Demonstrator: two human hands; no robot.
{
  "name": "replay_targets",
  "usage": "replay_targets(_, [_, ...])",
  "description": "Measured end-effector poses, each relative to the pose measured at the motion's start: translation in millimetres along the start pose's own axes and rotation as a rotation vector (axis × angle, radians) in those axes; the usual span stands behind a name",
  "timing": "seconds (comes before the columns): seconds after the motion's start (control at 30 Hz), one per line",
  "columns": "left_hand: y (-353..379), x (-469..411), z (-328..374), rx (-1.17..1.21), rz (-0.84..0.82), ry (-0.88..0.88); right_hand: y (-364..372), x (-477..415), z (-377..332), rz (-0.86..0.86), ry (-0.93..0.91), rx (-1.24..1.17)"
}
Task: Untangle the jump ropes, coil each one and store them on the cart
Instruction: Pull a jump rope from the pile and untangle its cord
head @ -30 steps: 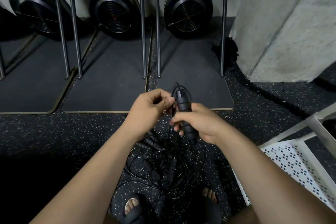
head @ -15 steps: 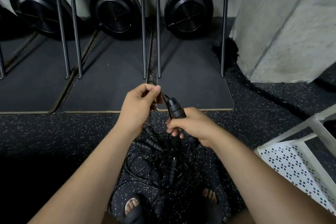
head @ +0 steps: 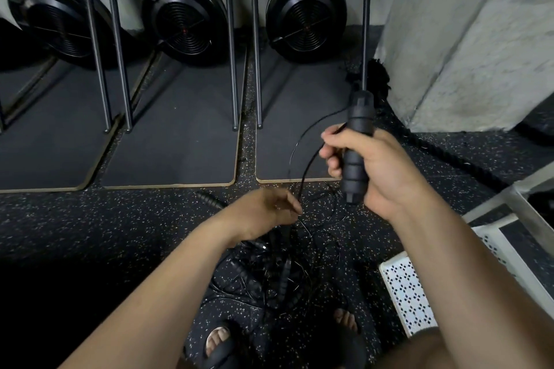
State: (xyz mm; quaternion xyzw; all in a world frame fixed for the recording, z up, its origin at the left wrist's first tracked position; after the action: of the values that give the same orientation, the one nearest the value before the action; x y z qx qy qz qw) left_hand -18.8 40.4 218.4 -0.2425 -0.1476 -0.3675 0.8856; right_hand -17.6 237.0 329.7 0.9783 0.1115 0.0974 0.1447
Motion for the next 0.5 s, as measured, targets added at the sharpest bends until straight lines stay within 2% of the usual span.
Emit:
replay_targets(0.17, [8,-8,9,-0.002,0.284,0.142,-5,-1,-2,0.016,-0.008,-0.04])
replay_targets(0.27, [16,-10,18,-0.112,0.251,0.189,-7,-2,-1,0.017,-0.028,-0.07])
replay_targets(0.37, [20,-11,16,-0.184,0.175,0.148,-13,-4,-2,0.034,-0.063,-0.147])
replay_targets(0.5, [12,-8,13,-0.159,0.211,0.139,-23,-10,5,0.091,-0.028,-0.144])
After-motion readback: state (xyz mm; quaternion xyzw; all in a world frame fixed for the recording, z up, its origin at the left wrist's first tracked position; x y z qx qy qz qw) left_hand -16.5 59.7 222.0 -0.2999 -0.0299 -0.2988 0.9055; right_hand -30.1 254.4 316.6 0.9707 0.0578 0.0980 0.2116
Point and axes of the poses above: each hand's wrist, its own x-axis away from the middle knuckle, its own y-axis out of the palm, z = x × y, the point moved 3 cm from there along -x, towards the middle knuckle, and after that the axes turned 11 degrees about -z, right-handed, at the moved point
